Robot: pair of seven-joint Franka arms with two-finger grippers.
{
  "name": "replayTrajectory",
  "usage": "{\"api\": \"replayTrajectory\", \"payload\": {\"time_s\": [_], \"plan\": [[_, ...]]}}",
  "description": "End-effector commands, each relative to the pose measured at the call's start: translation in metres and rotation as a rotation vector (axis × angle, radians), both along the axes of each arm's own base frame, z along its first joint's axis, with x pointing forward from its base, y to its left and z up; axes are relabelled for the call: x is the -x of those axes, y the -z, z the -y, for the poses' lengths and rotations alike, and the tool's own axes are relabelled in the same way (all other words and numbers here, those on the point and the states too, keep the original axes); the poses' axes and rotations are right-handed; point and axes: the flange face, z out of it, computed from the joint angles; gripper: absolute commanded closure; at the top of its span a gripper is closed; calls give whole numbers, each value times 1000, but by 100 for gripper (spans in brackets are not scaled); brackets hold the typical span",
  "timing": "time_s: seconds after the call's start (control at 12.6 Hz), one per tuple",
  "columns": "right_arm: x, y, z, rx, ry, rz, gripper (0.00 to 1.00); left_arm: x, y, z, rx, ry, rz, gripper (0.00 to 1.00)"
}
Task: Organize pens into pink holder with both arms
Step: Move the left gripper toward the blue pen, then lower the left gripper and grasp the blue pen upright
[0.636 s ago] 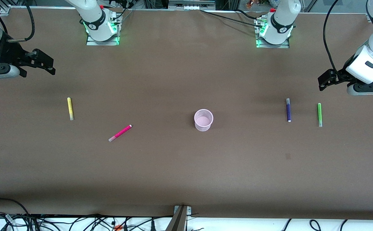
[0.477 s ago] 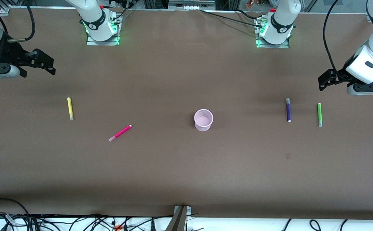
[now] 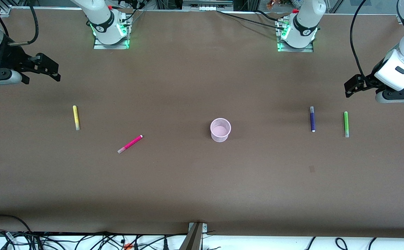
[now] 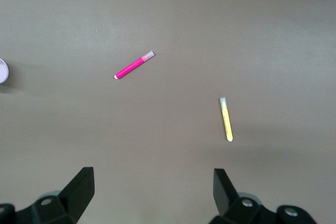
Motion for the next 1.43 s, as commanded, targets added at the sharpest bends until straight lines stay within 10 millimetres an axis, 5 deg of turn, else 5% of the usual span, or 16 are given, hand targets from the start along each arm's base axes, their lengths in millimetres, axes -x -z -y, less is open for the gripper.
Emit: {"api": "replayTrajectory", "payload": {"time_s": [0.0,0.24,0.4,0.72,0.95,1.35], "plan": [[-1,-5,-3,0,-4,13,0,-3,3,8,1,6,-45,0],[0,-5,-5,0,-9,13,0,-16,19,11,-1,6,-120,0],[-1,-5,-6,-1,-10,16,0,-39,51,4,-1,-2,-165,0],[0,-5,-6,0,-10,14,0,-77,197,-35,-6,-62,-335,0],[-1,-5,-4,-2,-6,14,0,-65,274,-43,26,61,-292,0],[-6,-4,-7,-6,-9,38,0,-20,355,-36,48,181,-141,0]]}}
